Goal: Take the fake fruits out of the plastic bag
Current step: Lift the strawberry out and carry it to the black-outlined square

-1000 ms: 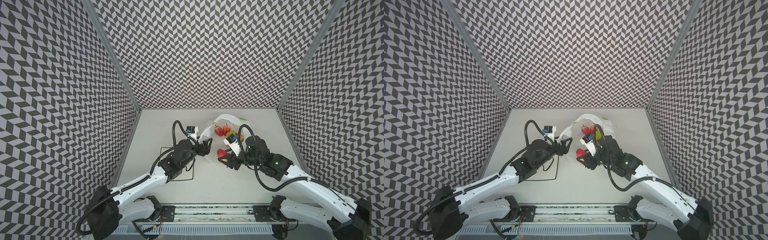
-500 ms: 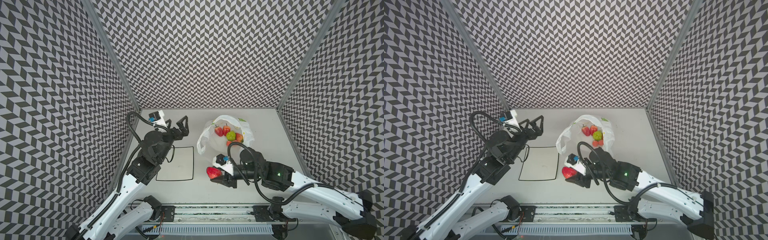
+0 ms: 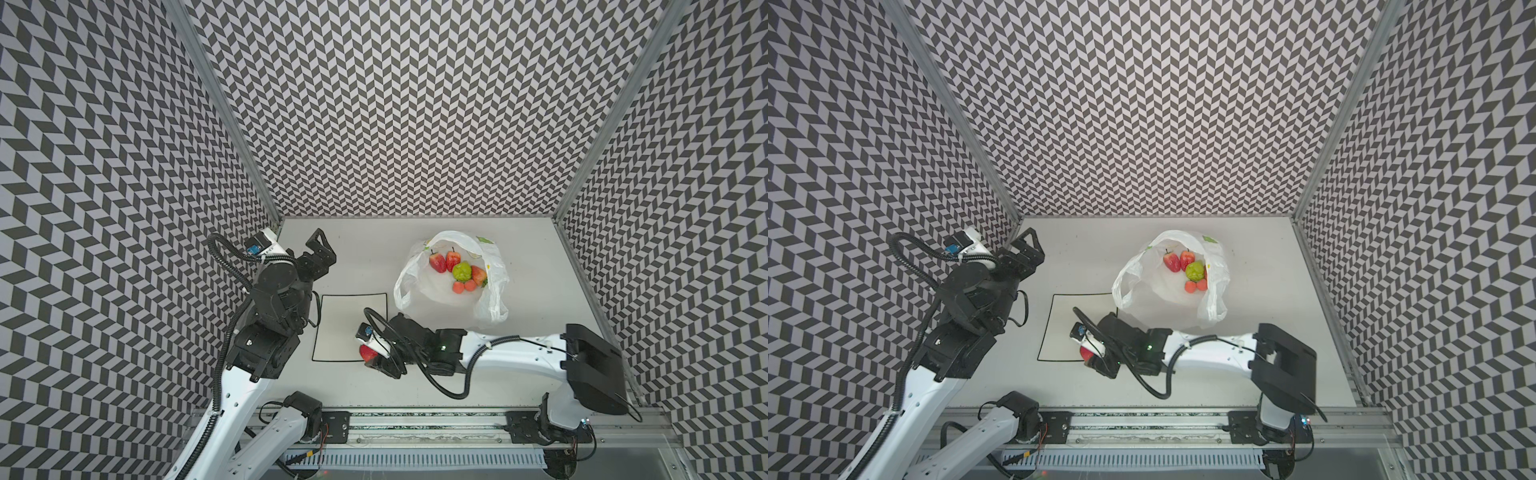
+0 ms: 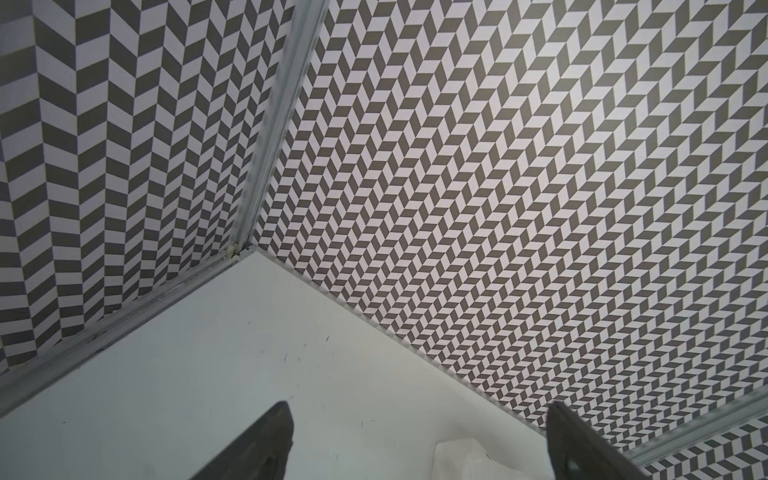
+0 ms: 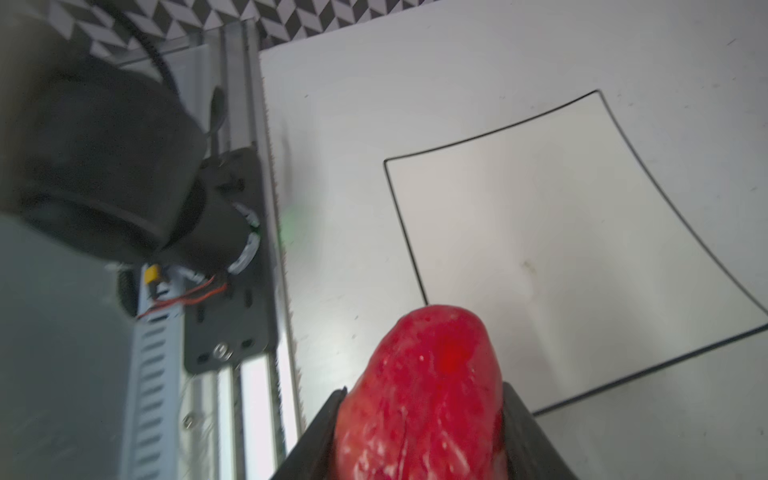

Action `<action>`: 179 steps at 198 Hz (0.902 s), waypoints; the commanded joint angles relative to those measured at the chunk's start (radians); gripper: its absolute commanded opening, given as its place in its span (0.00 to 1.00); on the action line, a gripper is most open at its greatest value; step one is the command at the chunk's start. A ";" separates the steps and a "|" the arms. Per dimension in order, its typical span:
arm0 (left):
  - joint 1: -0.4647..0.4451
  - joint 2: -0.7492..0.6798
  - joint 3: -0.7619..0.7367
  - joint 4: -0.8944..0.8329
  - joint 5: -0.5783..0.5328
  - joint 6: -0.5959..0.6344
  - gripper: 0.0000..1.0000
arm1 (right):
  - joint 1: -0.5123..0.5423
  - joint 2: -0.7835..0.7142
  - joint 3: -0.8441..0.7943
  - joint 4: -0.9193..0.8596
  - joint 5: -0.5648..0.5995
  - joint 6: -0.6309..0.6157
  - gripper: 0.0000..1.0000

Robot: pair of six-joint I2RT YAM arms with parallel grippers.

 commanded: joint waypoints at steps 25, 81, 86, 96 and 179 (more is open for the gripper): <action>0.004 -0.016 0.019 -0.048 -0.043 0.012 0.93 | -0.043 0.164 0.169 -0.024 0.167 0.176 0.26; 0.004 -0.010 0.038 -0.050 -0.062 0.036 0.93 | -0.085 0.302 0.268 -0.102 0.117 0.194 0.29; 0.005 -0.008 0.037 -0.047 -0.061 0.037 0.93 | -0.085 0.310 0.274 -0.107 0.116 0.194 0.29; 0.005 -0.007 0.035 -0.045 -0.059 0.039 0.93 | -0.087 0.327 0.284 -0.116 0.117 0.194 0.29; 0.004 0.015 0.028 -0.024 -0.025 0.051 0.95 | -0.094 0.308 0.322 -0.155 0.118 0.200 0.68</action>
